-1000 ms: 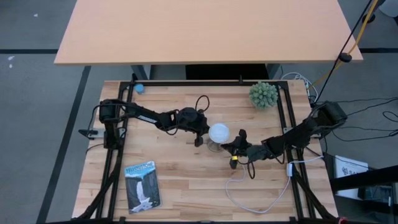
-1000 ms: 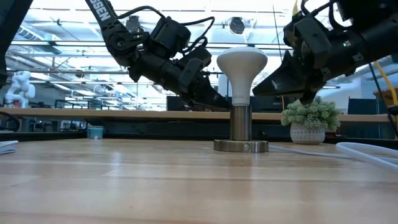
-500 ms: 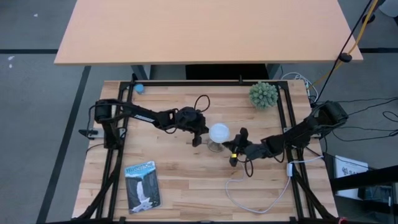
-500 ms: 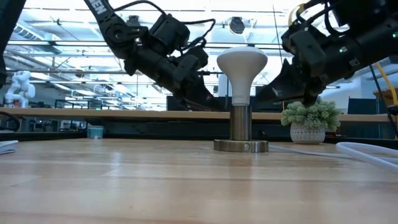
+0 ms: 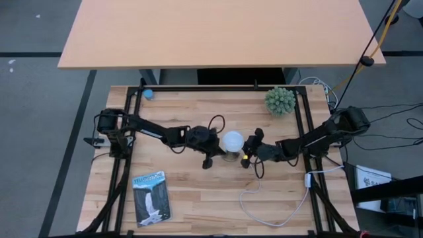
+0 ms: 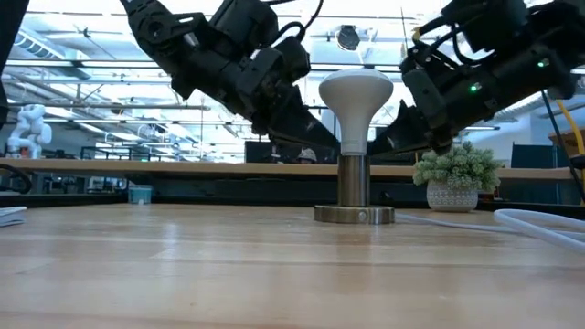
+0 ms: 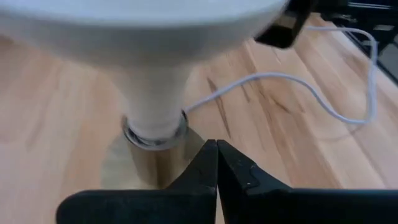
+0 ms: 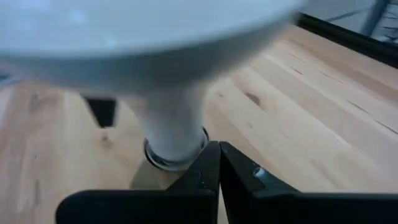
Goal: Screw lightbulb
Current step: Remove the lightbulb from the lamp
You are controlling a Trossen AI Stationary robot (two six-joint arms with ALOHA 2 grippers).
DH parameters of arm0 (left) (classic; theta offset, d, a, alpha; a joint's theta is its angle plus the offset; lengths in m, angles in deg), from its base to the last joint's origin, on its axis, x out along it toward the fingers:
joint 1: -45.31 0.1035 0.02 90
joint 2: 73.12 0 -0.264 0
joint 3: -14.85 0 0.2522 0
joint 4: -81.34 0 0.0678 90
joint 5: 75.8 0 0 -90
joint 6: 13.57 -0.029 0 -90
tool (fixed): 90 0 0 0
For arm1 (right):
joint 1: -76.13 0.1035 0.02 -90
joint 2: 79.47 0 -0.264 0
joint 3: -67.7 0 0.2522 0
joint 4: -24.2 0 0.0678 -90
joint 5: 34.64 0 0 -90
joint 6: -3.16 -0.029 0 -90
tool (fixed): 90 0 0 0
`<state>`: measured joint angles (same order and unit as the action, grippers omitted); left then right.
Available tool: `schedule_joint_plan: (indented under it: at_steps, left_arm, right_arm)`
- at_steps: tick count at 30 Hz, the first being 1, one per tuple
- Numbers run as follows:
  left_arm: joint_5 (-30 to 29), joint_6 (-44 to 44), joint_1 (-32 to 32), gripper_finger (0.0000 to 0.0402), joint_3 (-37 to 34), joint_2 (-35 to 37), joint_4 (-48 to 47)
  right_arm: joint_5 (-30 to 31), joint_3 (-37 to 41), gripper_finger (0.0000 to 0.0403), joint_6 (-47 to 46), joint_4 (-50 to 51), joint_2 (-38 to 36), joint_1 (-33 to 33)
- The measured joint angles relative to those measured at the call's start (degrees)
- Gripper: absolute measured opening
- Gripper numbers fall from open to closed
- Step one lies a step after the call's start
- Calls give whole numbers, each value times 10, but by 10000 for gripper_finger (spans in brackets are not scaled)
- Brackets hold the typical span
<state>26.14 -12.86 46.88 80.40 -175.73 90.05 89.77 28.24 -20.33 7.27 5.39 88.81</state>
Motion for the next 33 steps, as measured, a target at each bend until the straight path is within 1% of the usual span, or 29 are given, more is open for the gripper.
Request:
schedule_joint_plan:
  at_steps: [2,6,12,15,19,30,31,33]
  left_arm:
    - [-15,-8,-3,0,0,0,10]
    - [-17,-10,-3,0,0,-1,42]
    - [-25,-9,-2,0,0,-21,40]
    - [-39,-8,3,0,0,-21,42]
    - [-33,-6,13,0,0,-21,41]
    - [-24,7,41,0,-1,-21,32]
    - [-30,7,43,0,-1,-21,31]
    - [-58,7,53,0,1,-22,32]
  right_arm:
    - [-29,0,0,15,-5,0,-17]
    - [-64,0,0,21,-18,0,-41]
    - [-107,0,0,32,-39,0,-48]
    - [-110,0,0,24,-38,0,-48]
    - [-121,0,0,12,-38,0,-47]
    - [-119,0,0,-14,-28,-1,-28]
    - [-124,0,0,-18,-28,-1,-25]
    - [-162,-1,0,-20,-28,1,-15]
